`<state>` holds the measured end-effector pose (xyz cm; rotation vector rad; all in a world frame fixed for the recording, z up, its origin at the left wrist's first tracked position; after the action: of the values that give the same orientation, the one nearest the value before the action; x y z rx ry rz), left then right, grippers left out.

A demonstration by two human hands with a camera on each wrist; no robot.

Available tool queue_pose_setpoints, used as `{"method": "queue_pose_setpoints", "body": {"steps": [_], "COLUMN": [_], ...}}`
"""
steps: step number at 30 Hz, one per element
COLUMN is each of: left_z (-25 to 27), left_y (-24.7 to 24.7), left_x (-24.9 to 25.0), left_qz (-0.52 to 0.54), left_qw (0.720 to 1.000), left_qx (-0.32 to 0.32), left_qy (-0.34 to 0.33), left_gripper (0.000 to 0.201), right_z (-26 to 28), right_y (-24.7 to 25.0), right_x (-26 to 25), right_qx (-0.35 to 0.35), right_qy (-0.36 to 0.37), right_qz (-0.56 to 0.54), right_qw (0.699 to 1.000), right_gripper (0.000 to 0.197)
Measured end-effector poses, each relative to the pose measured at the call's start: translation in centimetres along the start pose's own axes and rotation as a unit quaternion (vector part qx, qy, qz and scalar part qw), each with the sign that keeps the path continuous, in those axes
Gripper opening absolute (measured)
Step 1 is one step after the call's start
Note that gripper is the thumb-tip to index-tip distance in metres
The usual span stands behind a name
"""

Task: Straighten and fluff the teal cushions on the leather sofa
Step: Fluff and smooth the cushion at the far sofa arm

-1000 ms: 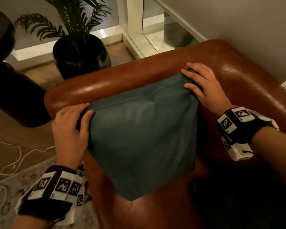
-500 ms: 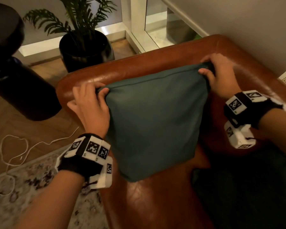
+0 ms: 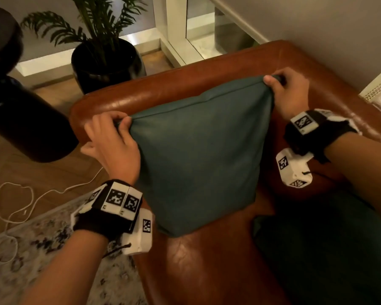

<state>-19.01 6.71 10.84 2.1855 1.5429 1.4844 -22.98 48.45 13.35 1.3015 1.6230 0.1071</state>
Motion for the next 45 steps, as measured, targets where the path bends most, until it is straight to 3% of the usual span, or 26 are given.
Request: {"method": "queue_pose_setpoints", "body": {"steps": [2, 4, 5, 7, 9, 11, 13, 17, 21, 22, 24, 26, 28, 31, 33, 35, 36, 38, 40, 45], "left_z": [0.2, 1.5, 3.2, 8.8, 14.2, 16.3, 15.8, 14.7, 14.9, 15.1, 15.2, 15.3, 15.5, 15.6, 15.3, 14.9, 14.6, 14.0, 13.2, 10.2], "left_y": [1.0, 2.1, 2.0, 0.5, -2.1, -4.5, -6.1, -7.5, -6.9, -6.4, -6.0, -6.3, -6.8, -7.4, -6.9, -5.9, -5.4, -5.3, -6.4, -8.2], "left_x": [-0.3, 1.6, 3.3, 6.0, 5.4, 3.2, 1.7, 1.1, 1.8, 1.9, 1.6, 1.2, 0.9, 1.2, 1.9, 2.8, 3.6, 5.8, 7.2, 4.8], "left_qz": [-0.028, -0.030, -0.014, -0.007, -0.077, -0.146, -0.174, -0.195, -0.182, -0.173, -0.157, -0.159, -0.163, -0.162, -0.154, -0.136, -0.126, -0.115, -0.135, -0.189], "left_qw": [0.998, 0.996, 0.990, 0.956, 0.909, 0.886, 0.884, 0.885, 0.896, 0.903, 0.917, 0.924, 0.925, 0.922, 0.927, 0.938, 0.941, 0.941, 0.929, 0.923], "left_qx": [0.038, 0.060, 0.038, -0.070, -0.175, -0.225, -0.241, -0.230, -0.195, -0.185, -0.172, -0.172, -0.178, -0.191, -0.184, -0.168, -0.157, -0.146, -0.162, -0.196], "left_qy": [0.030, -0.056, -0.133, -0.285, -0.371, -0.379, -0.361, -0.354, -0.354, -0.348, -0.323, -0.301, -0.293, -0.294, -0.287, -0.273, -0.271, -0.283, -0.303, -0.273], "left_gripper": [0.021, 0.025, 0.028, 0.040, 0.058, 0.071, 0.077, 0.080, 0.080, 0.080, 0.079, 0.080, 0.079, 0.079, 0.077, 0.071, 0.067, 0.062, 0.060, 0.066], "right_z": [2.1, 5.8, 8.3, 13.6, 17.5, 19.0, 18.7, 17.5, 17.5, 17.9, 19.6, 22.5, 24.1, 23.8, 23.0, 21.4, 20.3, 18.8, 18.4, 15.2], "right_y": [0.2, 0.6, 0.8, -0.1, -2.0, -4.0, -6.1, -9.1, -7.6, -6.5, -4.2, -4.9, -7.7, -10.3, -9.5, -6.7, -5.1, -3.9, -5.4, -9.0], "right_x": [-1.9, -4.6, -5.8, -6.4, -4.6, -2.4, -1.7, -1.2, -1.1, -0.1, 3.7, 7.4, 8.9, 10.0, 10.3, 8.8, 6.6, 0.6, -3.0, -2.0], "right_qx": [0.026, 0.043, 0.038, -0.015, -0.075, -0.101, -0.104, -0.086, -0.061, -0.041, 0.015, 0.012, -0.032, -0.077, -0.093, -0.043, -0.015, -0.027, -0.086, -0.152], "right_qy": [0.021, 0.077, 0.114, 0.167, 0.158, 0.126, 0.117, 0.097, 0.100, 0.067, -0.081, -0.231, -0.299, -0.333, -0.312, -0.250, -0.178, 0.027, 0.180, 0.199], "right_qz": [0.001, 0.019, 0.025, 0.024, 0.015, 0.008, 0.009, 0.043, 0.036, 0.030, 0.005, -0.021, -0.031, -0.002, 0.034, 0.024, 0.002, 0.003, 0.057, 0.140], "right_qw": [0.999, 0.996, 0.992, 0.985, 0.985, 0.987, 0.988, 0.991, 0.992, 0.996, 0.997, 0.973, 0.953, 0.940, 0.945, 0.967, 0.984, 0.999, 0.978, 0.958], "right_gripper": [0.036, 0.047, 0.050, 0.054, 0.055, 0.057, 0.058, 0.058, 0.059, 0.060, 0.060, 0.055, 0.045, 0.044, 0.043, 0.049, 0.054, 0.058, 0.055, 0.060]}}
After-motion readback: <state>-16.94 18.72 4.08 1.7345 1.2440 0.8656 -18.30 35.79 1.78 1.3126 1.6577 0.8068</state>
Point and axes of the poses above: each hand's wrist, its own z-axis away from the middle knuckle, its own y-axis out of the back of the hand, x = y × z, the point moved 10 cm from there along -z, towards the middle knuckle, and after that the axes turned 10 degrees about x, right-handed, at the moved point
